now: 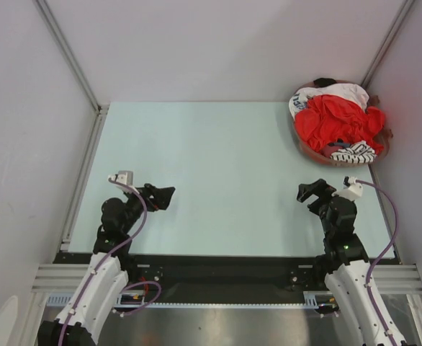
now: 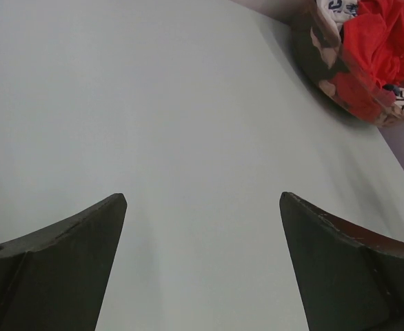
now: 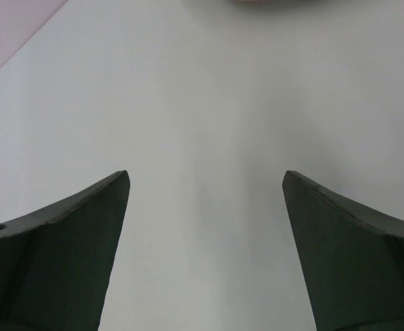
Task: Fold and stack the tank tops
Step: Grab the tank top from the pile
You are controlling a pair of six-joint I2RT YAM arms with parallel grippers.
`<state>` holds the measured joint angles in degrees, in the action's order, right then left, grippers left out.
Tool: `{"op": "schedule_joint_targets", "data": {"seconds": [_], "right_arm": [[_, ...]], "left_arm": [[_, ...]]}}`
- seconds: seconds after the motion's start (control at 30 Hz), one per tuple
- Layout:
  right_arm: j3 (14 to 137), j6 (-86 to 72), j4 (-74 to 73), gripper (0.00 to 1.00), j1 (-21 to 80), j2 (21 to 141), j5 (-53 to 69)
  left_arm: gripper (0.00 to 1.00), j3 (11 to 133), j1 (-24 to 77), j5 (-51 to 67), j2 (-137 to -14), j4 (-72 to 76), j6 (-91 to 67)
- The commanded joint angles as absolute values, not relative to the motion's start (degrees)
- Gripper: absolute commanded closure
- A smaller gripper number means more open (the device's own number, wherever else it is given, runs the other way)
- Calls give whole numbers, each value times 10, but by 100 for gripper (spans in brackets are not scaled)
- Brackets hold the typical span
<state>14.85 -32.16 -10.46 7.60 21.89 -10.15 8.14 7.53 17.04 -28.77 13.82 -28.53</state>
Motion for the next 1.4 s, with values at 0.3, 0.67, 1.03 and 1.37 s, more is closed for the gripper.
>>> {"op": "schedule_joint_targets", "data": {"seconds": [0.3, 0.67, 1.03, 1.37], "right_arm": [[286, -304, -80, 5, 40, 342, -78], [604, -318, -97, 9, -102, 738, 14], [789, -318, -97, 11, -79, 963, -60], [947, -292, -97, 36, -70, 1107, -127]], "left_arm": [[0, 82, 73, 193, -272, 162, -273], [0, 85, 75, 191, -287, 163, -272], [0, 83, 76, 189, -294, 171, -272], [0, 80, 76, 192, -301, 180, -273]]}}
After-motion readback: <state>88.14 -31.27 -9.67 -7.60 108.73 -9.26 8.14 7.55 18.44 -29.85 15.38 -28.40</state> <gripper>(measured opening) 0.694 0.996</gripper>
